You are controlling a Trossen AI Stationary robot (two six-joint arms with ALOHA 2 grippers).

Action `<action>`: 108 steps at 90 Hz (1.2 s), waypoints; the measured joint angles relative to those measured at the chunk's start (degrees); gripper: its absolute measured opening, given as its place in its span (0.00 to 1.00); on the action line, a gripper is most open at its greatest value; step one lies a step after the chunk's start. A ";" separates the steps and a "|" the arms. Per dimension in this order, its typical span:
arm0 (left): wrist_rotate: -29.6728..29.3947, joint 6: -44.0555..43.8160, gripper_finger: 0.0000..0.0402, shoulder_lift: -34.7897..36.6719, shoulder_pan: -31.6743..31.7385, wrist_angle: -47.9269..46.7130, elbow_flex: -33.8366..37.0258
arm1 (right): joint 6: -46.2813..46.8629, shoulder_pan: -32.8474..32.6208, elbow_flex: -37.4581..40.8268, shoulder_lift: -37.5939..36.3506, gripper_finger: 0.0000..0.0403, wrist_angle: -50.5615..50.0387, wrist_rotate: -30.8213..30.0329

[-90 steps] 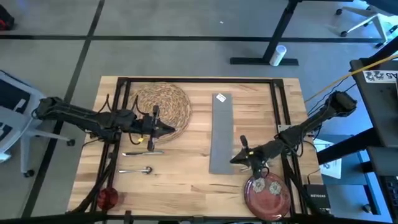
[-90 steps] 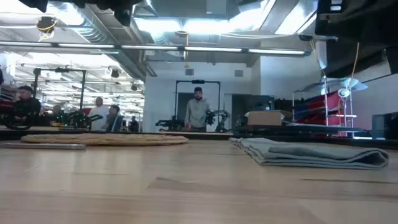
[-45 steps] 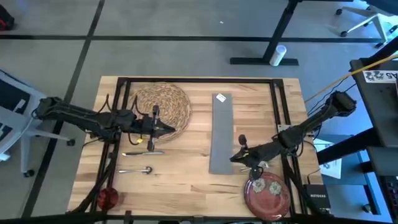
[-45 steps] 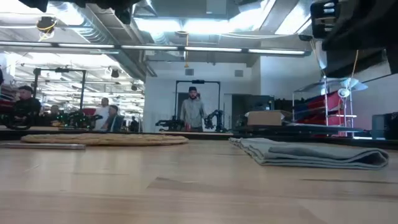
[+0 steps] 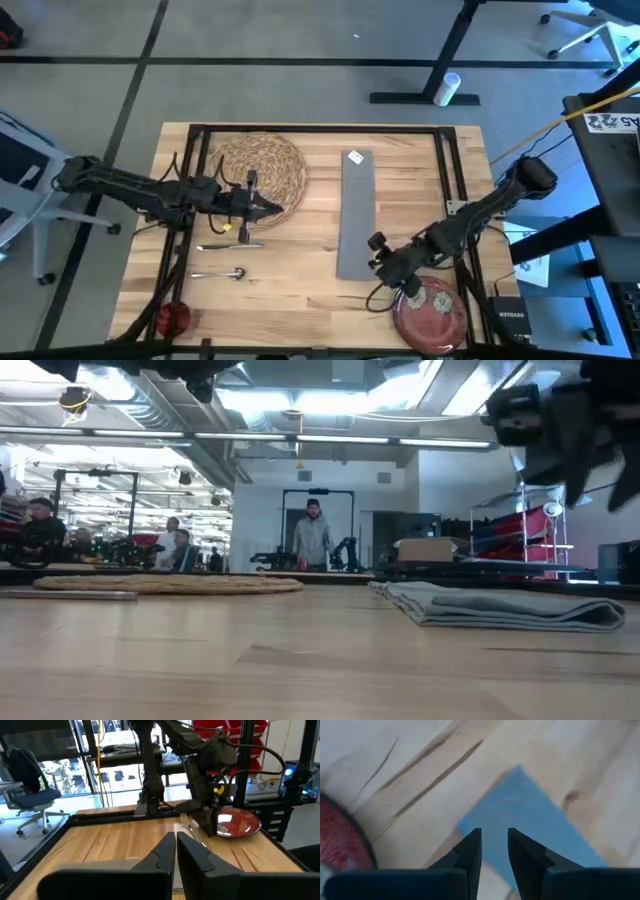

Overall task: Set table place
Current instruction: Fold the gray table napkin

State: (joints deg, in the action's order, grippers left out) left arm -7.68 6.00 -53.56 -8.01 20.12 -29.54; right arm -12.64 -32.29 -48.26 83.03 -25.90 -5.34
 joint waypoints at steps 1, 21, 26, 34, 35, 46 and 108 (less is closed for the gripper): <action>0.00 0.00 0.00 -0.12 0.04 0.00 0.00 | 0.02 0.00 -0.10 0.25 0.20 -0.21 0.02; -0.03 -0.03 0.00 -4.10 1.28 1.36 0.03 | 2.13 -0.05 -0.76 3.27 0.20 -1.50 1.92; -0.04 -0.02 0.00 -5.08 1.43 2.81 0.03 | 2.78 -0.40 -0.77 3.50 0.20 -1.61 2.60; -0.03 -0.01 0.00 -6.21 1.44 4.70 0.03 | 2.88 -1.83 -0.78 3.73 0.20 -1.69 2.87; -0.03 0.01 0.00 -6.33 1.44 4.90 0.04 | 2.88 -1.98 -0.78 3.72 0.20 -1.63 2.86; -0.02 0.68 0.00 -6.99 1.44 5.76 0.04 | 2.99 -3.21 -0.84 4.22 0.20 -0.51 1.27; -0.02 0.90 0.00 -6.95 1.70 5.73 0.03 | 0.84 -3.36 -0.80 10.79 0.20 3.88 -3.06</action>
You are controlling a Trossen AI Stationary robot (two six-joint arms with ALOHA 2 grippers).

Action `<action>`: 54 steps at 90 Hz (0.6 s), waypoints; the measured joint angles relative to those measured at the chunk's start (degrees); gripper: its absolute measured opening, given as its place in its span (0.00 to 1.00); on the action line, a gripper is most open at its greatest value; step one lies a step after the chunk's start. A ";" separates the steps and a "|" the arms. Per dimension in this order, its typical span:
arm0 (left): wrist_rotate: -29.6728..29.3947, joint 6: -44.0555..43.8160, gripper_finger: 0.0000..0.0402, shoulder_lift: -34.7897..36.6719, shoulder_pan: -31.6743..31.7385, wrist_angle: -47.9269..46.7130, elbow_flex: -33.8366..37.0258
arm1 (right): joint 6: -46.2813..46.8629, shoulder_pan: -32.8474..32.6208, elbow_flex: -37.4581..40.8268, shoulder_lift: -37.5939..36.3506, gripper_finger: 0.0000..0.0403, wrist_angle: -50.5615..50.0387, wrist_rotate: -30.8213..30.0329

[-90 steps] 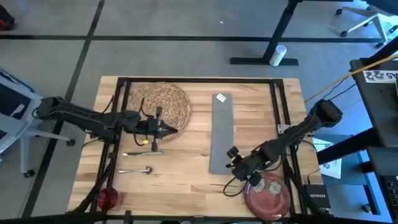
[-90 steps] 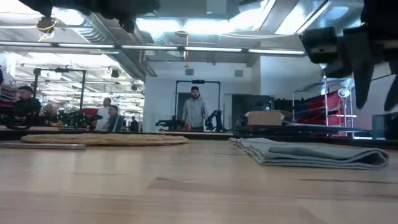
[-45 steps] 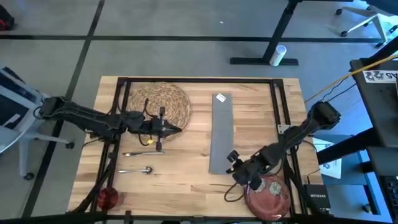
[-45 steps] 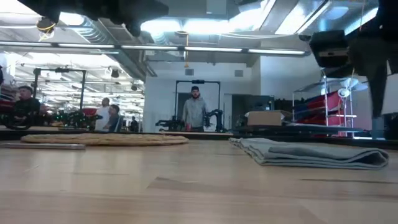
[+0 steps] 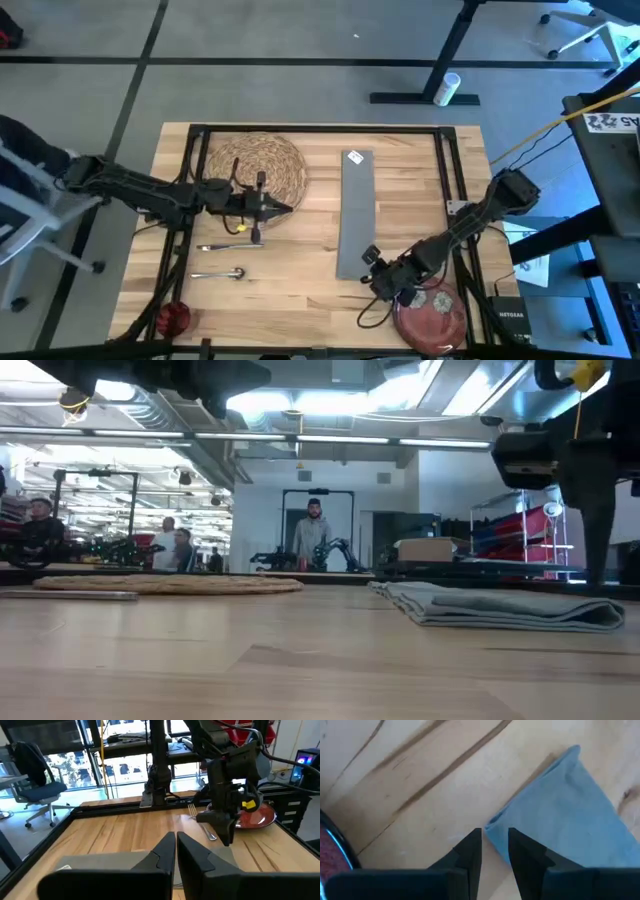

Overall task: Set table place
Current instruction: Fold the gray table napkin

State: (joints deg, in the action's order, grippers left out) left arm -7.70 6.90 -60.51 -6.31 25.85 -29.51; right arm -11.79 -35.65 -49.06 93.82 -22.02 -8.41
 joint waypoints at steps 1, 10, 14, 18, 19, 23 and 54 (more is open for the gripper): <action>0.00 0.00 0.00 0.01 0.00 0.00 0.01 | 0.08 0.00 0.00 0.00 0.20 0.00 0.00; 0.00 0.00 0.00 0.02 0.00 0.00 0.00 | 1.22 0.01 0.00 0.00 0.24 0.02 0.00; 0.00 -0.02 0.00 0.02 0.00 0.00 0.01 | 1.89 0.01 0.00 0.00 0.27 0.10 -0.04; 0.00 -0.02 0.00 0.02 0.00 0.00 0.00 | 2.66 0.01 0.00 0.00 0.31 0.20 -0.05; 0.00 -0.02 0.00 0.02 0.00 0.00 -0.01 | 2.84 0.01 0.00 0.00 0.32 0.23 -0.07; 0.00 -0.02 0.00 0.02 0.00 0.00 0.01 | 3.72 0.02 0.00 0.00 0.36 0.27 -0.07; 0.00 -0.59 0.00 0.02 0.00 -0.52 -0.01 | 4.71 0.06 0.01 0.73 0.49 1.08 -6.59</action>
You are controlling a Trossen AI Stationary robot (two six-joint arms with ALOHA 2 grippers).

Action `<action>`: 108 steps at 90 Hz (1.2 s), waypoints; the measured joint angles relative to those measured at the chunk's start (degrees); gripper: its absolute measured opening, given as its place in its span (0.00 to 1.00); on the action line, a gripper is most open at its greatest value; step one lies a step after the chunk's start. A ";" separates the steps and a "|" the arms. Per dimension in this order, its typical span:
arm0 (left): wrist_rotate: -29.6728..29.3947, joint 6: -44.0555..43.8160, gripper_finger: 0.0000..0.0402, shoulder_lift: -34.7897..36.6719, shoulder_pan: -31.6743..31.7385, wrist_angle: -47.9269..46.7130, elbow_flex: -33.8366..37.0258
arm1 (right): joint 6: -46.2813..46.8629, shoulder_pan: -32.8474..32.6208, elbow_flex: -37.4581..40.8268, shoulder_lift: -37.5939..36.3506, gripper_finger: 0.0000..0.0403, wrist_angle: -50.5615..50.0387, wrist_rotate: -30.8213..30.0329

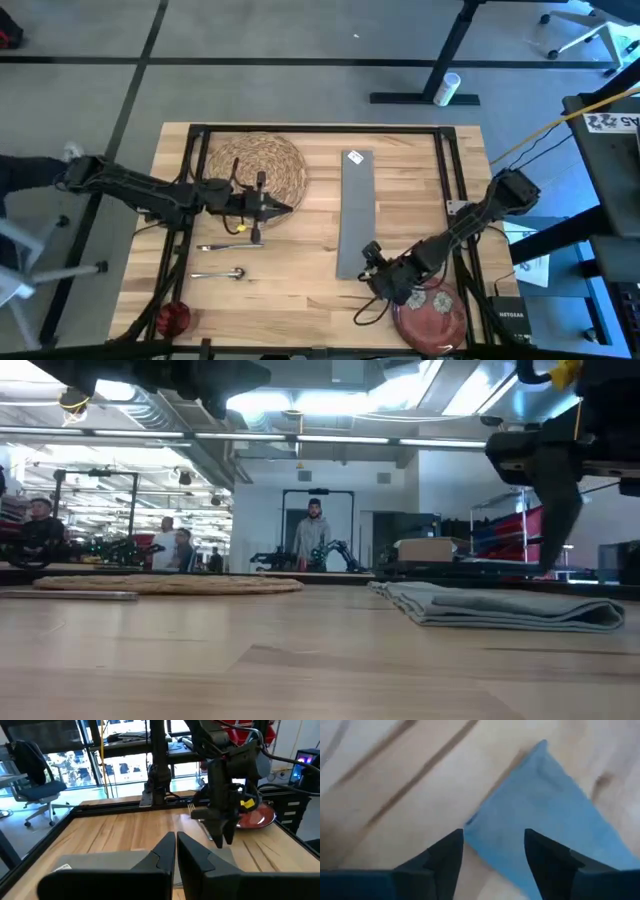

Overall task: Set table place
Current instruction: Fold the gray table napkin

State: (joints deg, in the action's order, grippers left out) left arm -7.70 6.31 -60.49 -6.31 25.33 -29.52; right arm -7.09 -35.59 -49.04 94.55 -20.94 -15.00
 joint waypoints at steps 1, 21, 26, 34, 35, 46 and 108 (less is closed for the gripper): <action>0.00 -0.07 0.00 0.00 0.00 -0.04 0.00 | -0.01 0.00 0.00 0.11 0.49 -0.03 -0.01; 0.00 -0.24 0.00 0.00 0.00 -0.77 0.02 | 0.93 0.00 0.05 2.45 0.49 0.45 1.58; 0.00 -0.31 0.00 0.00 0.00 -0.75 0.01 | 1.15 0.00 0.05 2.48 0.49 0.80 2.01; 0.00 -0.33 0.00 0.00 0.00 -0.75 0.01 | 1.20 0.00 0.05 2.51 0.49 1.78 2.15; 0.00 -0.33 0.00 0.00 0.00 -0.75 0.00 | 1.20 0.00 0.05 2.51 0.49 1.90 2.16; 0.00 -0.33 0.00 0.00 0.00 -0.75 0.02 | 1.27 0.00 0.05 2.48 0.49 3.06 3.23; 0.00 -0.37 0.00 0.00 0.00 -0.73 0.00 | 5.30 -0.07 1.20 2.33 0.49 0.42 2.69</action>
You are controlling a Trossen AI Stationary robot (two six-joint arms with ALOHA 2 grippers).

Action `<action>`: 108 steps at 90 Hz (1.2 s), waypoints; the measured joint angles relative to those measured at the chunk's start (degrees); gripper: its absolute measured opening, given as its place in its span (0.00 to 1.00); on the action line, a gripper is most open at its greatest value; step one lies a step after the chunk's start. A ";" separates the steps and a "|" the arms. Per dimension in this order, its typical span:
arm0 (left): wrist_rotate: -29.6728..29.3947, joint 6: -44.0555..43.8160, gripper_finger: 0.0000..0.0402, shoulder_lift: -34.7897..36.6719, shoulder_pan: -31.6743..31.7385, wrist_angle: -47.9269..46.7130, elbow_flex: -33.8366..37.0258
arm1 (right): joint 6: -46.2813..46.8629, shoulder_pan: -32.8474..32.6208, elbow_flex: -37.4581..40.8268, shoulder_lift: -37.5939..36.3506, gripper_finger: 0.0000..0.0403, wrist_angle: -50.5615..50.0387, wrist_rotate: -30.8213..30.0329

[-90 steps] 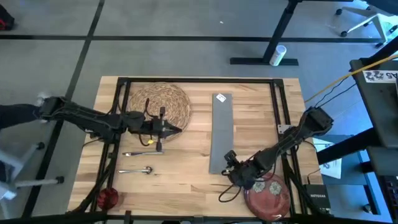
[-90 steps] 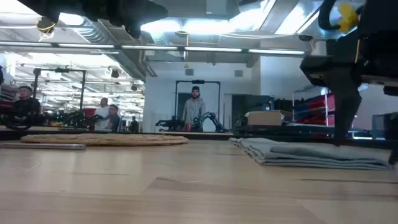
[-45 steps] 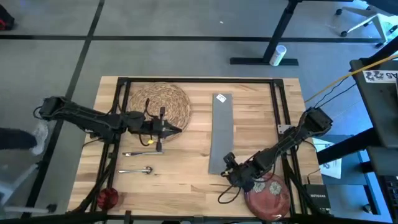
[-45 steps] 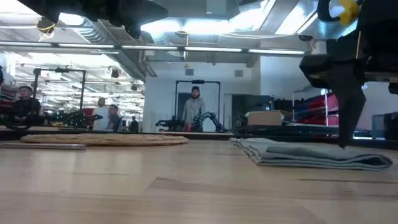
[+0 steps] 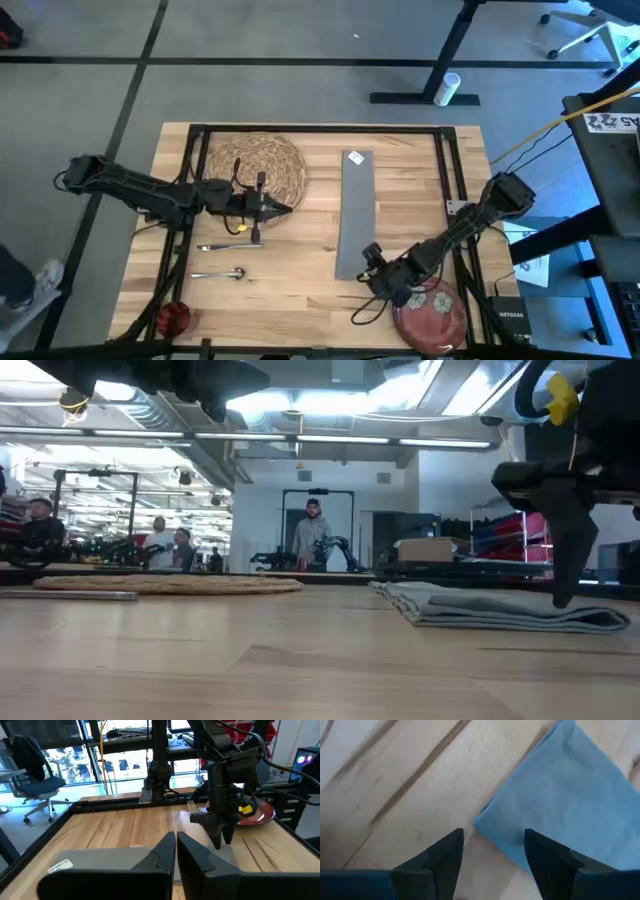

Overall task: Set table place
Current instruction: Fold the gray table napkin

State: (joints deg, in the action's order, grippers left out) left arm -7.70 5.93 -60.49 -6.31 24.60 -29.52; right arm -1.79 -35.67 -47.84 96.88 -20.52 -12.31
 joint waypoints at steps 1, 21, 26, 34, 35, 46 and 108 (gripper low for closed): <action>0.00 0.00 0.00 0.00 0.00 0.00 0.00 | 0.06 0.00 0.02 0.00 0.49 0.00 -0.10; 0.00 0.00 0.00 0.00 0.00 0.01 0.00 | 0.07 0.01 0.13 0.00 0.41 -0.15 -2.01; 0.00 0.00 0.00 0.00 0.00 0.00 0.00 | 0.05 0.05 0.18 0.02 0.38 -0.11 -2.34; 0.00 0.00 0.00 0.00 0.00 0.00 0.00 | -0.03 0.05 0.24 0.02 0.35 0.45 -2.35; 0.00 0.00 0.00 0.00 0.00 0.00 0.00 | -0.07 0.05 0.25 0.03 0.35 0.54 -2.34; 0.00 0.00 0.00 0.00 0.00 0.00 0.00 | -0.15 0.05 0.25 0.04 0.34 1.04 -2.27; 0.00 0.00 0.00 0.00 -0.02 -0.02 0.00 | -0.01 0.22 0.27 0.19 0.41 4.00 0.27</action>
State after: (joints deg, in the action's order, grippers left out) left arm -7.70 5.93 -60.49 -6.33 24.58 -29.52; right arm -1.80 -35.45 -47.57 97.07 -16.51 -12.04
